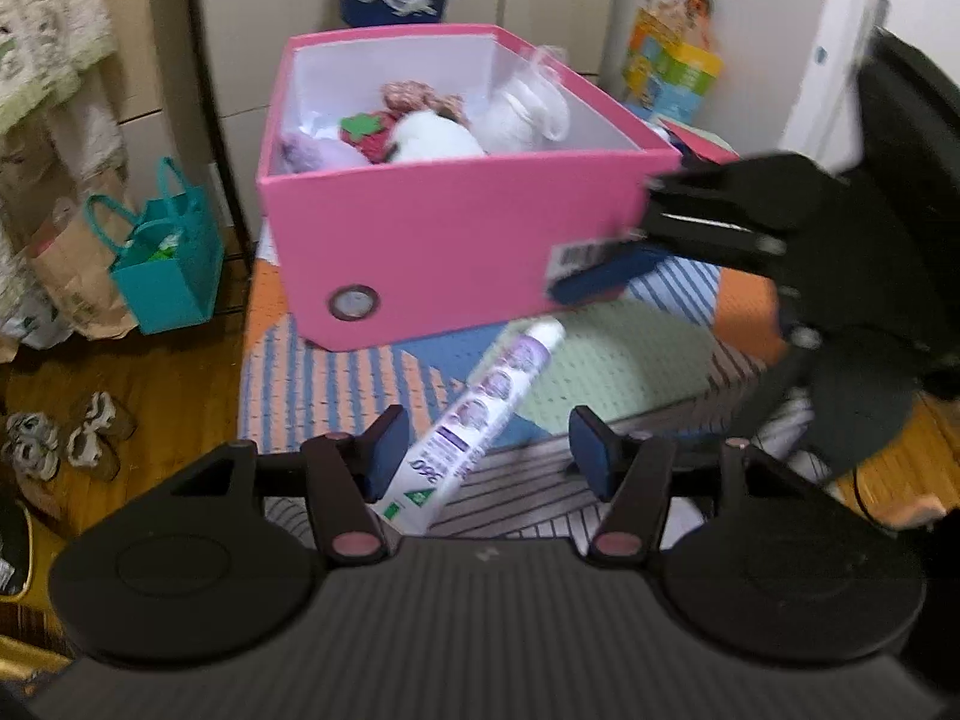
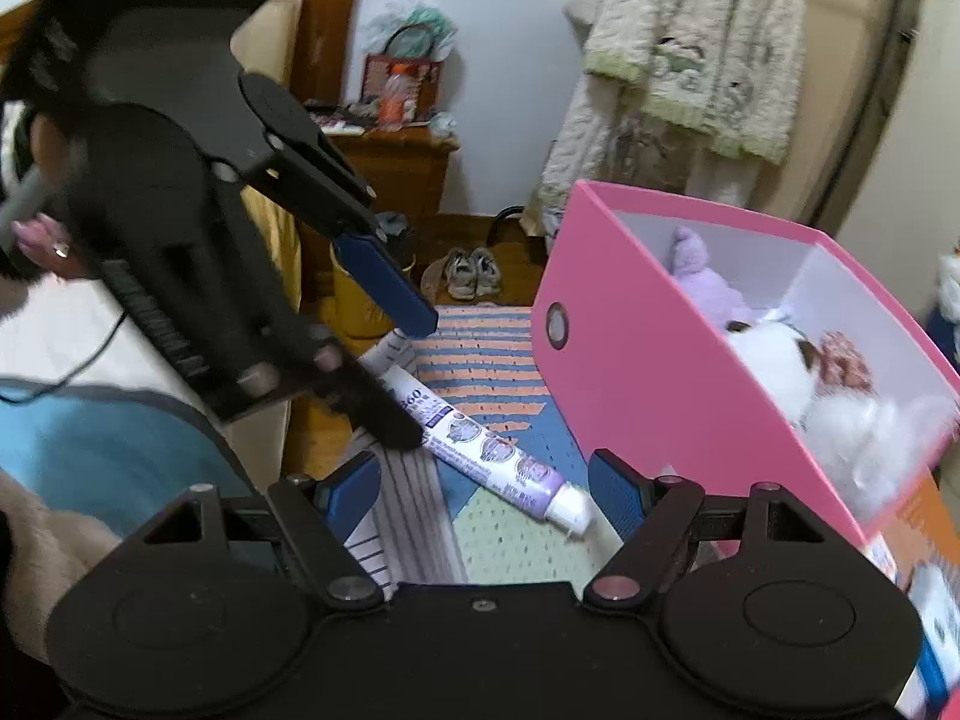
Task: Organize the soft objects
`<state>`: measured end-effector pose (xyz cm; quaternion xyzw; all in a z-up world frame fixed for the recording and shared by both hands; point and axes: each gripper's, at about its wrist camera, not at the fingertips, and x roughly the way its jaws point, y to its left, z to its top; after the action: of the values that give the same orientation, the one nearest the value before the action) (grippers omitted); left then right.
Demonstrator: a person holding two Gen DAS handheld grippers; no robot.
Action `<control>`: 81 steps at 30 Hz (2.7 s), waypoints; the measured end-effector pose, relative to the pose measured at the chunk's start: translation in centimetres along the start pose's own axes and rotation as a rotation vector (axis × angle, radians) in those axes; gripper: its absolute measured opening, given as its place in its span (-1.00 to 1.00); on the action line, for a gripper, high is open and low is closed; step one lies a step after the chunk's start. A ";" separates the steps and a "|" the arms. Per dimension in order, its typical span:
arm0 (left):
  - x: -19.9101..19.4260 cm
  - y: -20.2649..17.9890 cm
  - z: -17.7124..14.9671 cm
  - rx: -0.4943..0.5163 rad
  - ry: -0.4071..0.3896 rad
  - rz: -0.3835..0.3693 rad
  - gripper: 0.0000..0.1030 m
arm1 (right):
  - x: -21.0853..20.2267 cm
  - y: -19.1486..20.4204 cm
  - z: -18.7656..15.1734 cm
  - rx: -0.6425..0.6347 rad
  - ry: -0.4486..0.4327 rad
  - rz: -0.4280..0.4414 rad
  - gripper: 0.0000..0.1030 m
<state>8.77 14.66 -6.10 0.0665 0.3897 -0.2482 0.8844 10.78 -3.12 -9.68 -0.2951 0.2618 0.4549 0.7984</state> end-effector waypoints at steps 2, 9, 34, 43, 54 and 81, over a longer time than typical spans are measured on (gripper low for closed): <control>0.5 0.1 0.3 0.025 0.009 -0.008 0.13 | 1.0 -0.1 0.3 -0.031 0.017 0.015 0.55; 1.1 1.4 0.8 0.019 0.002 -0.026 0.13 | 2.9 -0.6 0.8 -0.019 0.061 0.070 0.22; 4.3 4.3 0.5 -0.483 0.043 -0.211 0.17 | -0.5 -2.1 -2.0 0.377 0.001 0.051 -0.52; 5.8 1.9 -0.4 -0.576 -0.025 -0.125 -0.36 | 0.0 -2.5 -2.6 0.453 0.007 0.045 -0.51; 3.0 -0.7 -0.9 -0.563 -0.096 -0.040 -0.58 | -1.8 -1.1 -1.9 0.440 -0.040 0.046 -0.52; 0.3 -1.1 13.3 -0.301 -0.212 -0.065 -0.60 | -7.2 -10.6 3.6 0.593 -0.152 -0.147 -0.51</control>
<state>17.13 9.47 2.90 -0.1057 0.3291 -0.2210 0.9120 17.45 -9.02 0.24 -0.0324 0.3005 0.3206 0.8977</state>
